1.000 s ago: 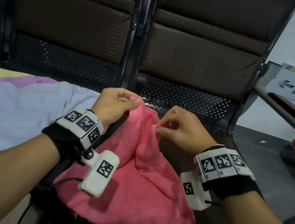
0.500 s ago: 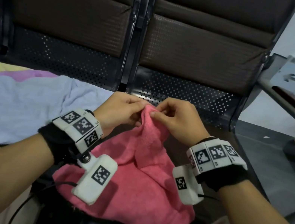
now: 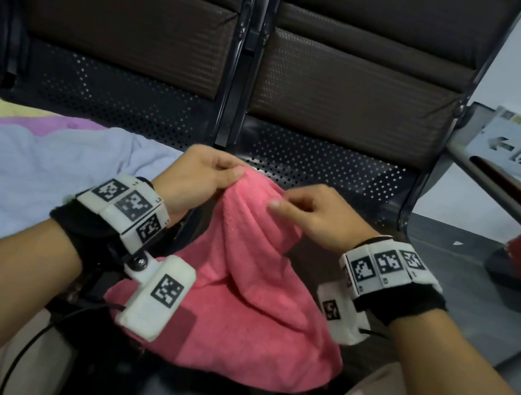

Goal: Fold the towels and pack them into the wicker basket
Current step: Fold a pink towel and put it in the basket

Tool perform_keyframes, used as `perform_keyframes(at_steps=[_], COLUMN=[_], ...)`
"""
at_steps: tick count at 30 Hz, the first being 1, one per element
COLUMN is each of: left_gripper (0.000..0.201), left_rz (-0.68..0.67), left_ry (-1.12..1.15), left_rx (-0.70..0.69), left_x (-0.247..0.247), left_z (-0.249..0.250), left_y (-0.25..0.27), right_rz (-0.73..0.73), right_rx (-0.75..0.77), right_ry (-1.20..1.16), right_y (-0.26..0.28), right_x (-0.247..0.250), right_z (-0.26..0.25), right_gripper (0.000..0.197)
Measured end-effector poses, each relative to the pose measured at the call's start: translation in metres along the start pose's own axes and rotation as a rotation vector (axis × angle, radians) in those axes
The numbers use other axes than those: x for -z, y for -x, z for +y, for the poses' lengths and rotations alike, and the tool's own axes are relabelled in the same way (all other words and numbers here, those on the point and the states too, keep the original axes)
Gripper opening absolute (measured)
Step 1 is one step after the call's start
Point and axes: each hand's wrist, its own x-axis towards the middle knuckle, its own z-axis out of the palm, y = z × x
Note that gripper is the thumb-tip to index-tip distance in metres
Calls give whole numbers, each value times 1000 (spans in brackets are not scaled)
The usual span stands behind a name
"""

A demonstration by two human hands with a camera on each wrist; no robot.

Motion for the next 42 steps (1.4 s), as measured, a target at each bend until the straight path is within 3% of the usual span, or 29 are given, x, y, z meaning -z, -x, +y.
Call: perform_keyframes(at_steps=[2, 4, 7, 10, 12, 14, 18, 24, 29, 36, 42], left_gripper=[22, 22, 22, 22, 21, 20, 21, 18, 18, 21, 26], left_rz=[102, 149, 198, 202, 183, 176, 217, 259, 303, 460, 434], left_ry=[-27, -111, -298, -515, -593, -628, -677, -673, -622, -511, -466], left_rx=[24, 50, 4, -98, -166, -226, -335, -385, -408, -425, -281], left_x=[9, 14, 20, 27, 27, 26, 27, 30, 32, 45, 46], left_z=[-1, -3, -2, 2, 4, 6, 13, 23, 50, 110, 134], left_y=[0, 2, 9, 19, 27, 34, 43, 53, 47, 3, -58], right_rz=[-75, -21, 144, 163, 119, 103, 139, 142, 304, 760, 832], right_rx=[-31, -37, -52, -93, -87, -61, 6, -94, -108, -84, -28], right_ry=[314, 441, 349, 283, 372, 412, 406, 265, 267, -42, -90], right_y=[2, 4, 5, 12, 15, 20, 30, 45, 39, 0, -38], right_x=[-4, -3, -1, -3, -4, -3, -3, 2, 34, 88, 106], right_z=[2, 0, -6, -13, -17, -20, -26, -41, -64, -90, -72], right_gripper=[48, 44, 24, 51, 34, 21, 16, 10, 18, 13, 9])
